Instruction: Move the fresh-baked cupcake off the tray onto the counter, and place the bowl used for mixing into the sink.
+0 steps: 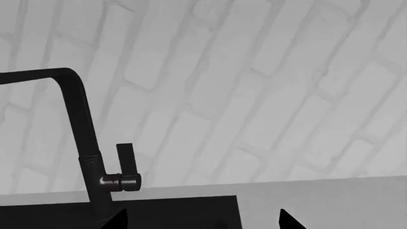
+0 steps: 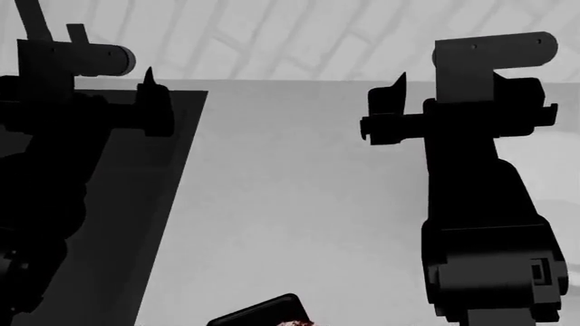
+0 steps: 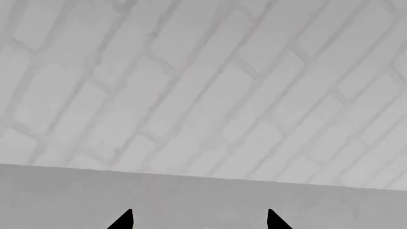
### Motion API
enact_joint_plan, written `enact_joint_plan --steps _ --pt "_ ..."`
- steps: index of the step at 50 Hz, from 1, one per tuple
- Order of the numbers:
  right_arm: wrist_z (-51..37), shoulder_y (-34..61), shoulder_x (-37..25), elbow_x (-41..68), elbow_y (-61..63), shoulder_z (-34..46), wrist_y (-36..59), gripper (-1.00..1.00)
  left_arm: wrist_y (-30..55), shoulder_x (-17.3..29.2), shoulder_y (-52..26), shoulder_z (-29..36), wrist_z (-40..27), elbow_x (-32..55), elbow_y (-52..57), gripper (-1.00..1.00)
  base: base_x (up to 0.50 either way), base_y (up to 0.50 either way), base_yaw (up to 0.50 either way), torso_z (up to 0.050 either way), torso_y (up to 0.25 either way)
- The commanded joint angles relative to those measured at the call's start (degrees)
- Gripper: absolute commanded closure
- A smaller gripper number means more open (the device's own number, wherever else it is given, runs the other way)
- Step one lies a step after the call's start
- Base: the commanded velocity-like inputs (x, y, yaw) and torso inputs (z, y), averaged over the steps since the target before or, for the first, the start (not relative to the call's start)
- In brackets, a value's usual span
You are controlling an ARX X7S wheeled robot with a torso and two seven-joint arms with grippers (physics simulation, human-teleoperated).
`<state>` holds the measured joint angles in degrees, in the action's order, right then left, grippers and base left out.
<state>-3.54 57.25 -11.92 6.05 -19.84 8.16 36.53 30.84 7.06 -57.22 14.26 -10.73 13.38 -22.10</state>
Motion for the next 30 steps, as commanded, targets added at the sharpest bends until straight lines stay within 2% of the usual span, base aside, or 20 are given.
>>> enact_joint_plan --steps 1,4,18,25,30 --pt "0.16 -0.17 -0.09 0.64 -0.24 -0.05 0.46 -1.0 -0.29 0.16 0.24 0.51 -0.57 0.14 0.3 -1.0 0.2 -0.11 0.0 0.05 0.006" --pt "-0.24 -0.13 0.04 0.55 -0.86 -0.09 -0.07 -1.0 -0.3 0.11 0.24 0.44 -0.58 0.44 0.09 -1.0 0.32 -0.45 0.0 0.039 0.003" --pt "-0.58 -2.11 -0.42 1.21 5.09 0.26 3.69 -1.0 -0.3 0.8 1.0 0.98 -1.98 0.2 2.21 -1.0 0.0 0.0 0.0 0.0 0.0" --pt "-0.01 -6.95 -1.67 4.67 19.72 -1.49 14.39 -1.0 0.7 1.11 1.44 1.16 -2.16 0.66 3.48 -1.0 0.0 0.0 0.0 0.0 0.0" --pt "0.07 -11.16 -2.54 8.64 35.23 -3.5 26.15 -1.0 0.0 1.22 1.32 1.15 -2.18 0.73 2.59 -1.0 0.0 0.0 0.0 0.0 0.0"
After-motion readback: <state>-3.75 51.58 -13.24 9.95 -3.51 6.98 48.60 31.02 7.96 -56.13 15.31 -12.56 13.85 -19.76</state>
